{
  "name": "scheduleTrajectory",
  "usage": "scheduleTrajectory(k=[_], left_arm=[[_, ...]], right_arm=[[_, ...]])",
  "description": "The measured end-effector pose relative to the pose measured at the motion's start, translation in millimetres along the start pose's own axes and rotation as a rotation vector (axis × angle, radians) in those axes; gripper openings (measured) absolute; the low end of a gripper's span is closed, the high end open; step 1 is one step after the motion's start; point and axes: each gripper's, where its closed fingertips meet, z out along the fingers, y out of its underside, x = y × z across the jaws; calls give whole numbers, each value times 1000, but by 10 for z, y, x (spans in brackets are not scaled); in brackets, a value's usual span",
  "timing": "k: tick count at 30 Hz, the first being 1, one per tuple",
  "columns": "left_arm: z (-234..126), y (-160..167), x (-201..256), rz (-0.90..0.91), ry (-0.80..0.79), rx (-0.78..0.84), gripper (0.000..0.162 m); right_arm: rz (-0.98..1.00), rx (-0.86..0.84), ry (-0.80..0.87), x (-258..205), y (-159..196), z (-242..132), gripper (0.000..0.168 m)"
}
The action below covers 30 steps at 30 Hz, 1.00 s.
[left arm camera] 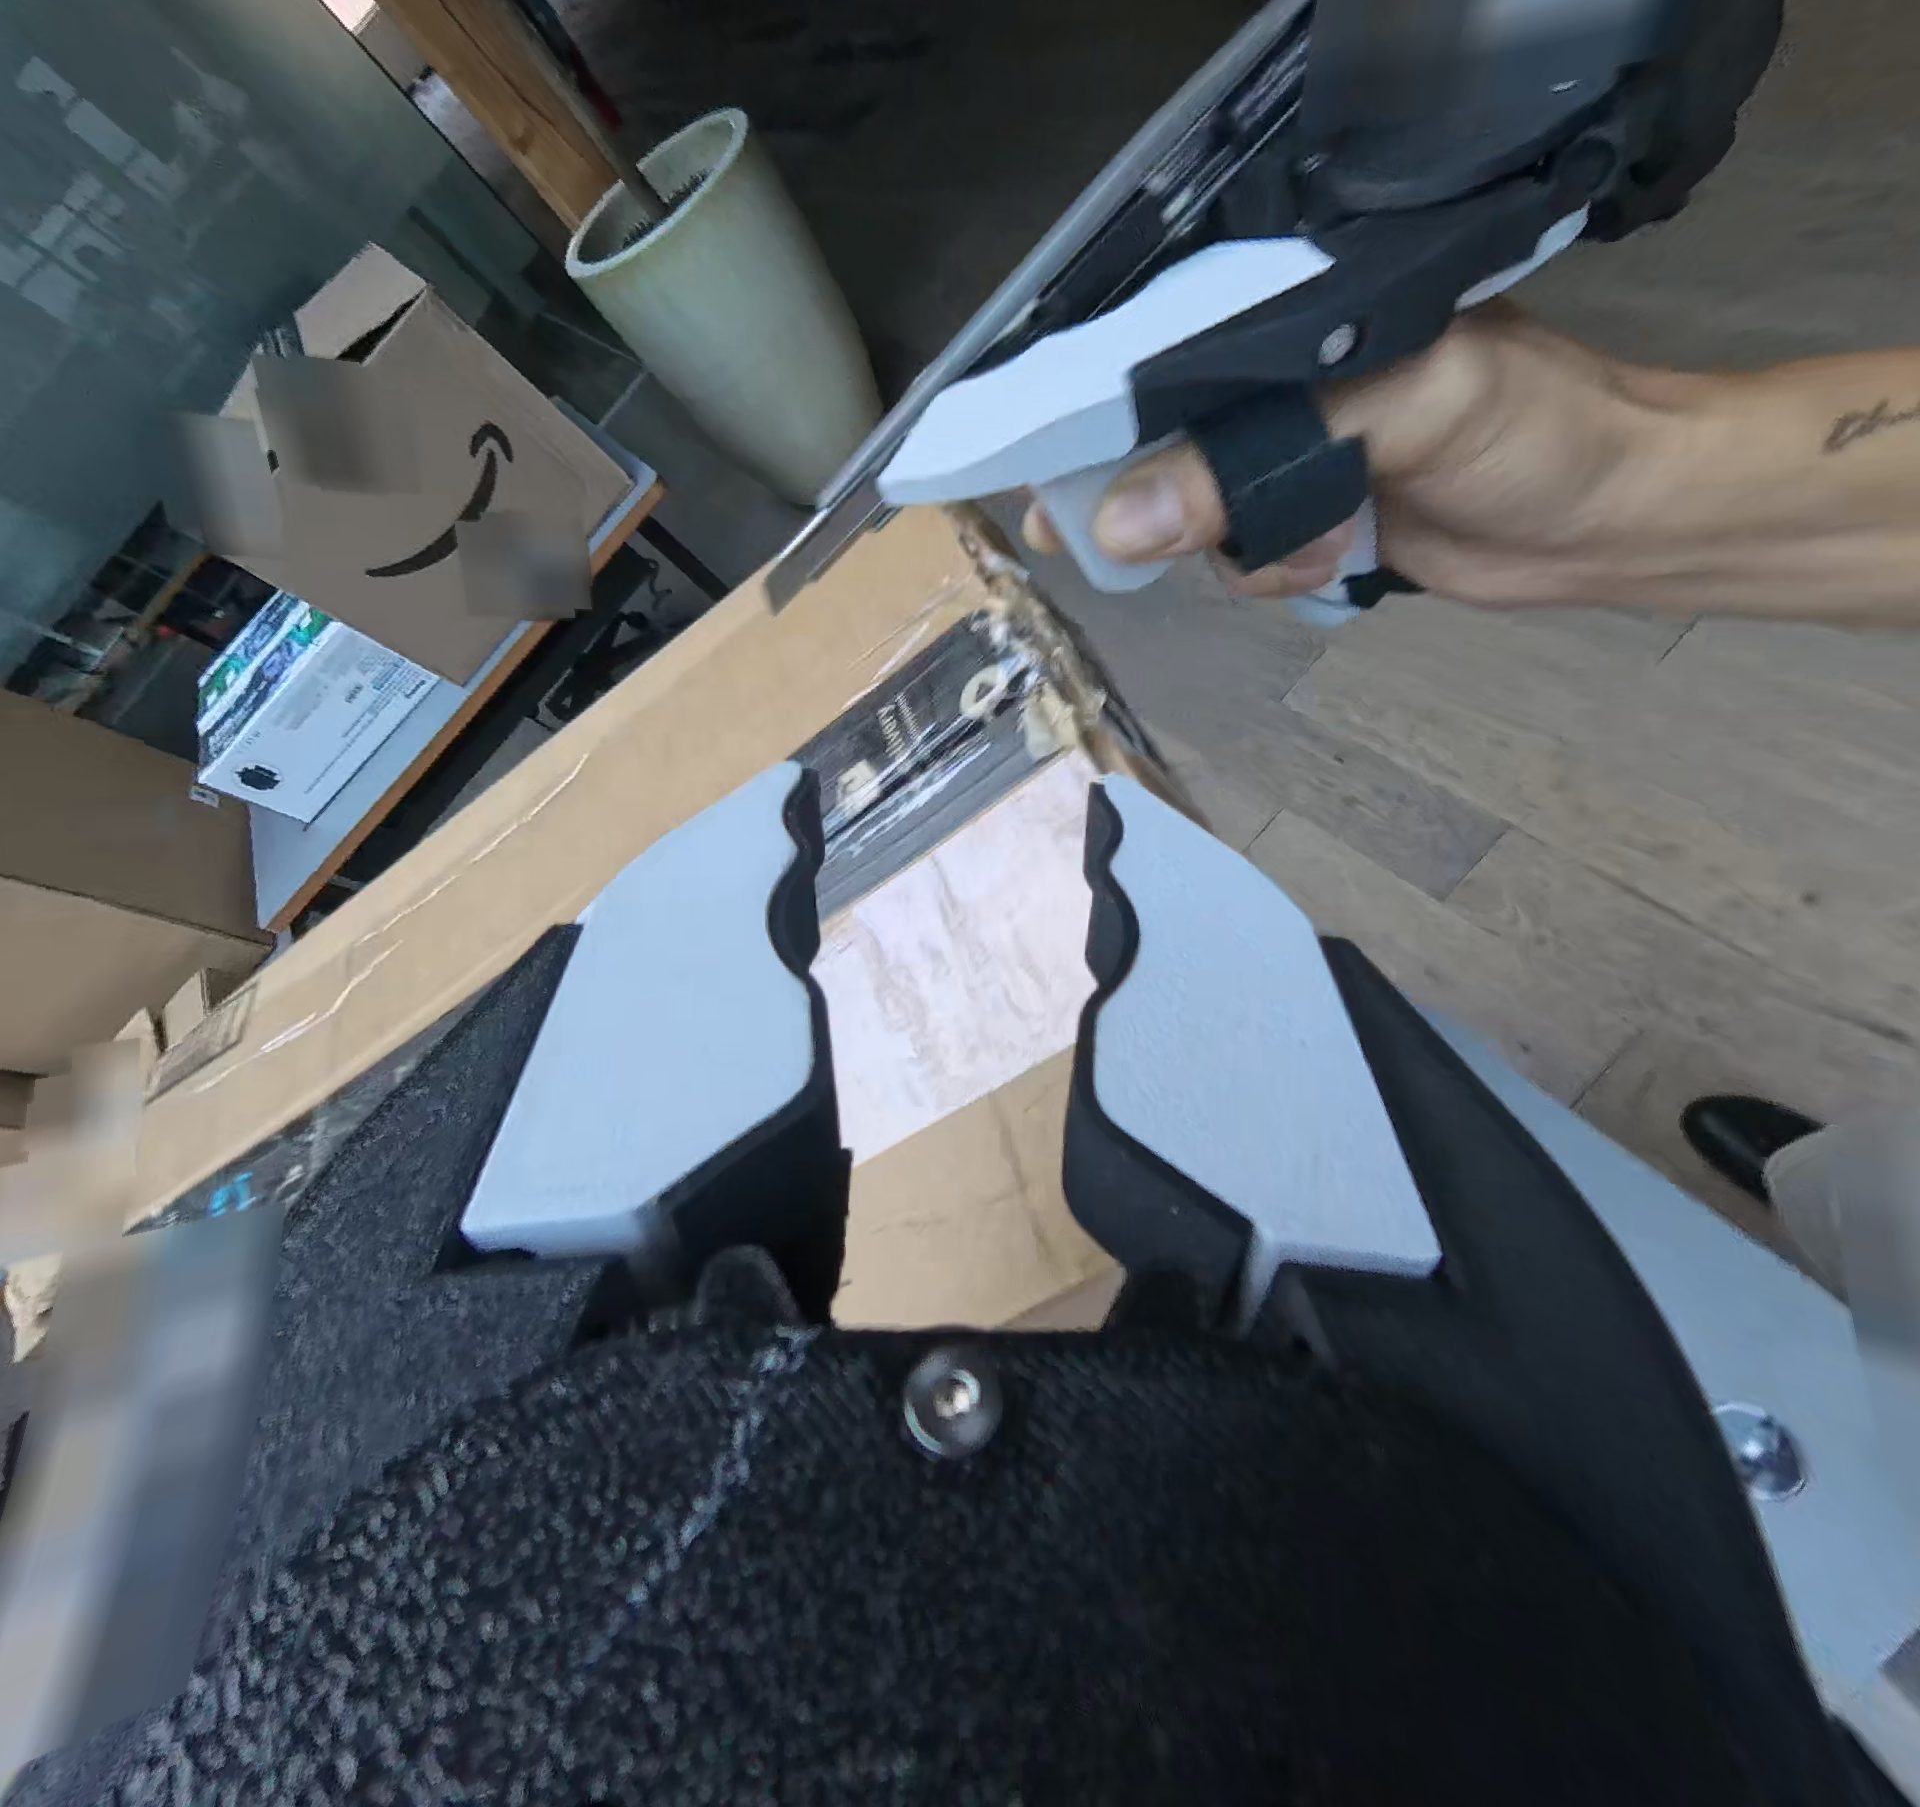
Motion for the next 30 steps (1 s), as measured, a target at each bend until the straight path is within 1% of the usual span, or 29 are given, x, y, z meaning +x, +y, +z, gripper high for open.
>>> scheduleTrajectory(k=[1, 2, 4, 6, 7, 8, 10, 12, 14, 15, 17, 19, 21, 24, 27, 29, 30], left_arm=[[72, -34, 86, -9, 9, 1, 51], [168, -4, 136, 29, -11, -36, 56], [341, 109, 110, 125, -111, -105, 62], [403, 241, 233, 82, -52, -131, 63], [375, 242, 230, 43, -52, -102, 57], [328, 253, 201, 26, -59, -87, 58], [238, 275, 121, 4, -82, -71, 58], [181, 287, 93, -39, -70, -59, 58], [148, 278, 83, -80, -54, -41, 58], [135, 284, 80, -92, -51, -40, 58], [112, 294, 71, -96, -65, -38, 59], [104, 296, 85, -92, -85, -41, 60], [131, 269, 95, -74, -125, -49, 61], [223, 179, 9, -3, -262, -94, 63], [413, 84, -30, 71, -403, -174, 60], [561, 9, -30, 73, -478, -221, 59], [627, 21, -67, 79, -527, -275, 59]], right_arm=[[-42, -30, 2, 4, -24, 55, 6], [-73, -66, -3, 12, -23, 96, 6], [-105, -174, -45, 11, 59, 90, 7], [-145, -328, -96, -15, 254, -70, 7], [-217, -381, -74, 18, 334, -187, 6], [-292, -412, -49, 48, 379, -300, 7], [-335, -431, -41, 37, 422, -456, 6], [-343, -445, -30, 55, 482, -497, 7], [-415, -466, 3, 136, 579, -449, 7], [-449, -449, 2, 139, 599, -410, 7], [-511, -357, 6, 132, 511, -381, 6], [-515, -262, 10, 126, 384, -358, 9], [-524, -211, 2, 154, 297, -336, 8], [-550, -144, -26, 168, 201, -314, 7], [-606, -75, -56, 166, 154, -300, 5], [-558, -46, -110, 183, 144, -296, 7], [-515, -35, -144, 198, 148, -297, 7]])
